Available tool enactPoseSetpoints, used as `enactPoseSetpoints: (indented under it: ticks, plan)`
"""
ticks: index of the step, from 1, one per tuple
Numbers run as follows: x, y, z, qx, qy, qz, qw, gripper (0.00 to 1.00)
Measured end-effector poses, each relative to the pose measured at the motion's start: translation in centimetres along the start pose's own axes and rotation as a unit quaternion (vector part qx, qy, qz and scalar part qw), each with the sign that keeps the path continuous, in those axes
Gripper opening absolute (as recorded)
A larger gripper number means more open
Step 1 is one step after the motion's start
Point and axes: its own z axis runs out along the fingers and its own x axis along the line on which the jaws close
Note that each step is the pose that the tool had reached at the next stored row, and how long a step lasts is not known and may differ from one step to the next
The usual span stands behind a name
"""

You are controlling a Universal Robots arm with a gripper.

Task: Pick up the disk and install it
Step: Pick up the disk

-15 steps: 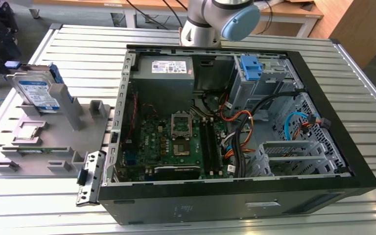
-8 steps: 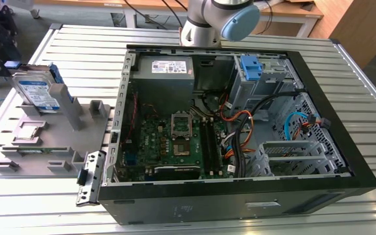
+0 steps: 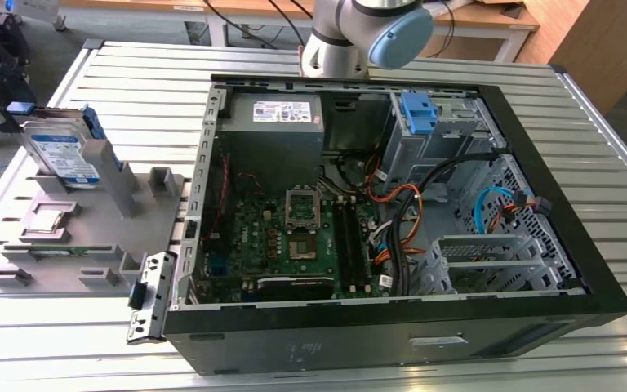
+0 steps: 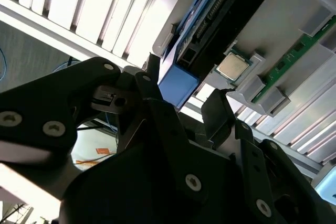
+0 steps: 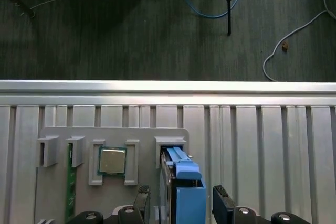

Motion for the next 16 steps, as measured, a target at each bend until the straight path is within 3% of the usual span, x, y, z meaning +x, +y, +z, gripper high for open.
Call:
enactPoseSetpoints:
  ticks: [6,10,16]
  plan:
    - [0.03,0.06,0.43,0.0045,0.0005,-0.011,0.9999,0.59]
    - [0.03,0.00,0.55,0.0045,0.0010,-0.014,0.9999,0.59]
    - [0.02,-0.98,0.55,0.0045,0.0011,-0.014,0.9999,0.59]
